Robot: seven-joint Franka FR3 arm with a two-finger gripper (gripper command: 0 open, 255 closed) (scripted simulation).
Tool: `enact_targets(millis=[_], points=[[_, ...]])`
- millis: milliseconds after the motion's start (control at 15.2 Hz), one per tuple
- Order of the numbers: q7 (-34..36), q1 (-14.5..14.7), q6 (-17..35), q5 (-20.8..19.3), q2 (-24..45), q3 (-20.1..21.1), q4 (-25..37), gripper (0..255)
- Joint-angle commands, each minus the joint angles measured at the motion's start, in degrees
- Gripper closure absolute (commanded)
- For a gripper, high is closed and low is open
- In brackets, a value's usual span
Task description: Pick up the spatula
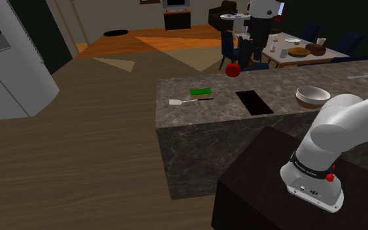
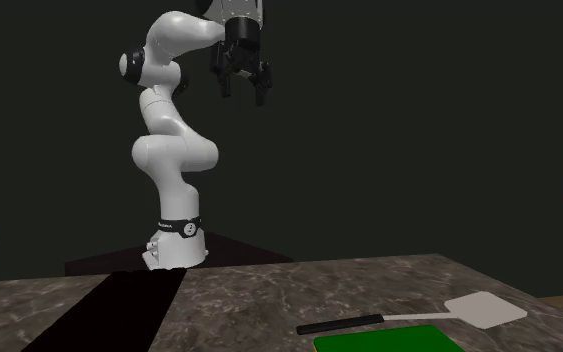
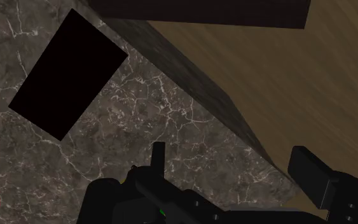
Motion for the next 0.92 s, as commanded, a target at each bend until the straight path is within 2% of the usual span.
enact_targets(millis=[0,396,858], points=[[0.0,0.0,0.0,0.0,0.0,0.0,0.0,0],[-9.5,1.7,9.2,-1.9,11.1,-3.8,1.0,0],[-20.3,3.7,18.1,-2.2,26.0,-7.1,5.9,0]])
